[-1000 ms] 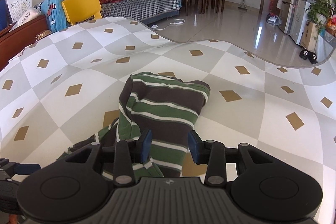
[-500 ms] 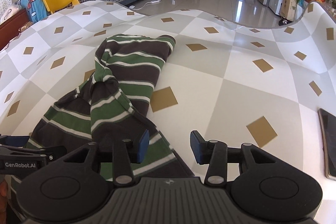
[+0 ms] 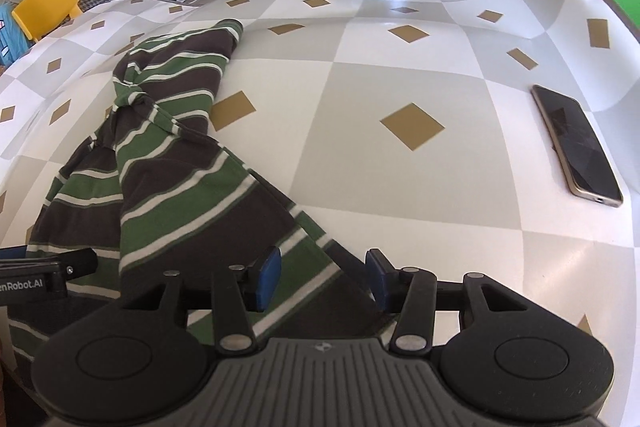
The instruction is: Fold clothes
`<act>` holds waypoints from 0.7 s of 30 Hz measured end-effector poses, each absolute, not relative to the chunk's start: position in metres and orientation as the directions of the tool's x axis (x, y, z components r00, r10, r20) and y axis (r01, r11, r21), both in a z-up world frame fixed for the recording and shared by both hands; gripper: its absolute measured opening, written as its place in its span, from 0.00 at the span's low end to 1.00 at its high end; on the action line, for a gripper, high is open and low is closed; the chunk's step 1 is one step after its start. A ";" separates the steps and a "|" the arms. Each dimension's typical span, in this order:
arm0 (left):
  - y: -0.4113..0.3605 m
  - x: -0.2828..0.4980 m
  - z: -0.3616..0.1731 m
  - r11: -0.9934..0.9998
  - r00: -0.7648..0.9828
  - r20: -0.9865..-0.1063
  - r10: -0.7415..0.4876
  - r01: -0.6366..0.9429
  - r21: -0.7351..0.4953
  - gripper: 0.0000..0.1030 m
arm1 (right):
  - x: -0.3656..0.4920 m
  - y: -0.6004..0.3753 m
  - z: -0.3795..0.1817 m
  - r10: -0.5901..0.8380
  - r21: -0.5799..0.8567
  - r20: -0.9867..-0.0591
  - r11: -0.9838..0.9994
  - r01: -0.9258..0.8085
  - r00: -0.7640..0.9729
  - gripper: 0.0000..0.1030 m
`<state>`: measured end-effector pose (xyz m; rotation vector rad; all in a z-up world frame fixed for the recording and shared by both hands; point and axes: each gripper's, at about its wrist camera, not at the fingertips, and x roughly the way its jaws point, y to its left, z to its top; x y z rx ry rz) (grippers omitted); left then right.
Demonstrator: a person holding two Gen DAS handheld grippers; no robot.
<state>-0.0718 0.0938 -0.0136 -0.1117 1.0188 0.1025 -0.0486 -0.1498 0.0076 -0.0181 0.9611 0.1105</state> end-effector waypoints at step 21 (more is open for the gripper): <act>0.090 -0.074 -0.016 0.989 0.526 -0.847 0.079 -0.149 0.000 1.00 | -0.077 -0.167 -0.004 -0.034 0.031 -0.796 0.995 0.096 0.604 0.53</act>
